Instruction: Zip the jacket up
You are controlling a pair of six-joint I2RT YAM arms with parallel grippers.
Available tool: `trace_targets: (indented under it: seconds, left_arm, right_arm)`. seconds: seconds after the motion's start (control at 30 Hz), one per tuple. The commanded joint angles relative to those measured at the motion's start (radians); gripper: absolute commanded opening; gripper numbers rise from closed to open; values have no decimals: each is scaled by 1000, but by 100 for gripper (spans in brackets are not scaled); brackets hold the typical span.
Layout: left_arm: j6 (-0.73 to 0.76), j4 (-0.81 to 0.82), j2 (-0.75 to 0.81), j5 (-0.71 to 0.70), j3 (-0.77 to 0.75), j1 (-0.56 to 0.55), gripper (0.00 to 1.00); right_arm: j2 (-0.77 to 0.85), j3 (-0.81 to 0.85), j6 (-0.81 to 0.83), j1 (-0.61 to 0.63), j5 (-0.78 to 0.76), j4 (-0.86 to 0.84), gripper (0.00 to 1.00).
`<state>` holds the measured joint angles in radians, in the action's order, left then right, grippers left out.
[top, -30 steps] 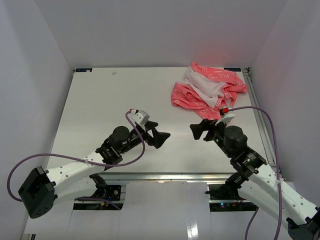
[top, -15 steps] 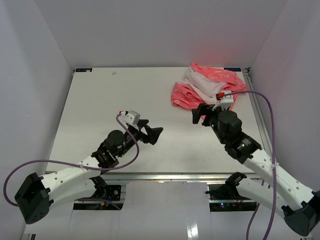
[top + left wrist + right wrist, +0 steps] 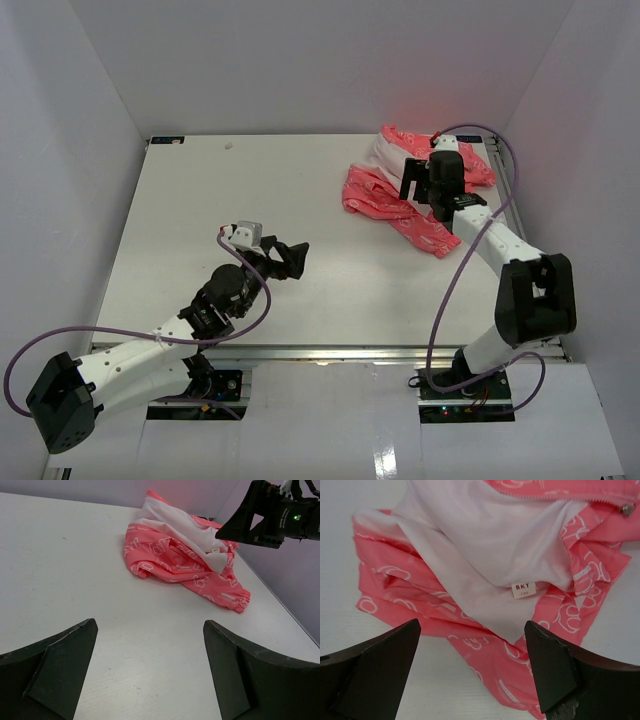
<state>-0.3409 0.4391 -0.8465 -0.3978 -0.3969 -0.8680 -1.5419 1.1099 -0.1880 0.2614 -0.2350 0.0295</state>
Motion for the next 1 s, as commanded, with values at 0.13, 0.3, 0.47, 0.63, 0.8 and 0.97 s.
trace_targets:
  seconds: [0.13, 0.3, 0.47, 0.63, 0.8, 0.97]
  left_arm:
    - [-33, -26, -6, -32, -14, -5, 98]
    - [-33, -20, 6, -45, -5, -5, 98]
    - [-35, -23, 11, -57, -3, -5, 98]
    - [-41, -30, 22, -88, 1, -5, 98]
    - [-51, -29, 56, -132, 19, -5, 98]
    - [-52, -17, 65, -128, 28, -5, 98]
  right_arm:
    - [-308, 119, 51, -12, 197, 50, 91]
    - [-386, 124, 29, 70, 287, 34, 93]
    - [-380, 115, 9, 252, 279, 20, 93]
    - [-329, 130, -31, 397, 280, 12, 93]
    - [-189, 89, -108, 456, 344, -54, 93]
    - [-33, 66, -97, 464, 326, -7, 95]
